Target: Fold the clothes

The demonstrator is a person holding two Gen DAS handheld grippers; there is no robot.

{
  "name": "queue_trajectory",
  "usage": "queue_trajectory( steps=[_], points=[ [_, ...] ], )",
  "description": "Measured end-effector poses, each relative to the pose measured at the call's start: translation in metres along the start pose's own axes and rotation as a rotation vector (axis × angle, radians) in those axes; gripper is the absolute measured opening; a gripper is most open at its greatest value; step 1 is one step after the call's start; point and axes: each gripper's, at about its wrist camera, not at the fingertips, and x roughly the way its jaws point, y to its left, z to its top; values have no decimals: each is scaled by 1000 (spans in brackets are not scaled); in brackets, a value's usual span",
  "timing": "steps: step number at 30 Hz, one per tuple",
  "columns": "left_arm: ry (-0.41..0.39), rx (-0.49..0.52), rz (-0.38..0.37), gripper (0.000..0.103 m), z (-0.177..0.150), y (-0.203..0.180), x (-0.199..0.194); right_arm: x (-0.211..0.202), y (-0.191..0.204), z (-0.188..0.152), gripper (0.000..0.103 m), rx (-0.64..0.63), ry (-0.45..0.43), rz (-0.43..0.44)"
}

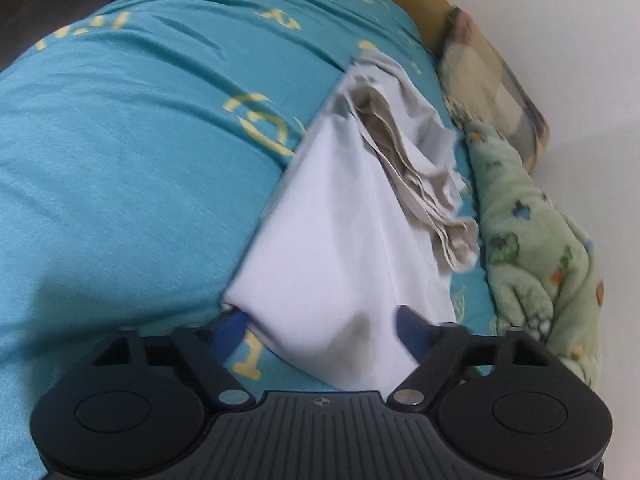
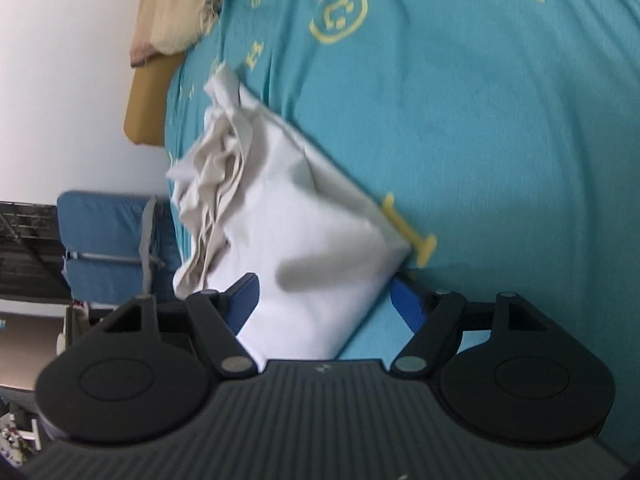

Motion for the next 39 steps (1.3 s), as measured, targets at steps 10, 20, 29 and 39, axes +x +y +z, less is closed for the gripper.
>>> queue_trajectory(
  steps=[10,20,29,39],
  points=[
    [-40,-16,48,10,4,3,3,-7,8,12,10,-111,-42,-30],
    [-194,137,-12,7,-18,-33,-61,-64,32,-1,8,-239,-134,136],
    [-326,231,-114,6,-80,-48,-168,-153,25,-55,8,-324,-247,285],
    [-375,287,-195,6,-110,-58,-222,-206,24,-87,8,-450,-373,335]
  ],
)
